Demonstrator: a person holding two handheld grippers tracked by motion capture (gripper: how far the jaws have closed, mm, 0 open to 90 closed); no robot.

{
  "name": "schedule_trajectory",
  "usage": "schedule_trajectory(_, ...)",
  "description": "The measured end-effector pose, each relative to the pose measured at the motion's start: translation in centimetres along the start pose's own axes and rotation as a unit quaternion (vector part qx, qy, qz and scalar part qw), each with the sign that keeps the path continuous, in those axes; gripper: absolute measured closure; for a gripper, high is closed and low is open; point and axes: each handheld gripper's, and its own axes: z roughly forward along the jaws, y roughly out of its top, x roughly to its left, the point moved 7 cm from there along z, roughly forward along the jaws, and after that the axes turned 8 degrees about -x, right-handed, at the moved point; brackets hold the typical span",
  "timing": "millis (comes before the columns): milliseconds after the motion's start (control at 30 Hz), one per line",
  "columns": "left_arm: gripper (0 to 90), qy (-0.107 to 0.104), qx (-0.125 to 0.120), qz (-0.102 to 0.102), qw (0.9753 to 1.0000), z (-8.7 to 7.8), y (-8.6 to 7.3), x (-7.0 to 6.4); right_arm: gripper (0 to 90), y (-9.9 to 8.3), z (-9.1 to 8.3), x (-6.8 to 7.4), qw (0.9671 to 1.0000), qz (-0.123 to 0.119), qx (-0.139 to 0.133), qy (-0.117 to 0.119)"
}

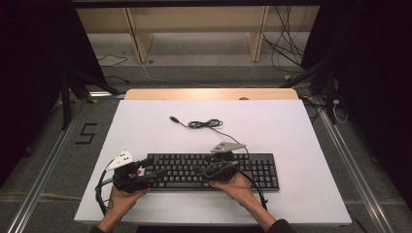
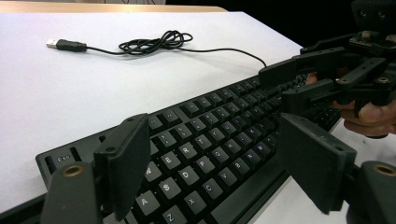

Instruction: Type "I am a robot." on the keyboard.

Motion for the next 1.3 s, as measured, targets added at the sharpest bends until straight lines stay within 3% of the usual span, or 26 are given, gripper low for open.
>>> schedule_trajectory(433, 25.8, 0.005, -0.003, -0.001, 1.0, -0.1, 0.1, 0.2, 38.7, -0.3, 0.8, 1.8, 0.9996, -0.019, 0.006, 0.019)
schedule_trajectory(900, 25.9, 0.009, -0.005, -0.001, 0.9999, -0.2, 0.1, 0.4, 80.2, -0.8, 2.2, 3.0, 0.9985, -0.038, 0.026, 0.029)
schedule_trajectory(1100, 26.0, 0.01, -0.006, -0.001, 0.9999, -0.2, 0.2, 0.4, 89.4, -1.4, 3.2, 3.6, 0.9974, -0.045, 0.045, 0.033)
schedule_trajectory(1300, 25.9, 0.01, -0.007, -0.002, 0.9999, -0.2, 0.2, 0.4, 90.0, -1.7, 4.1, 3.9, 0.9967, -0.05, 0.056, 0.031)
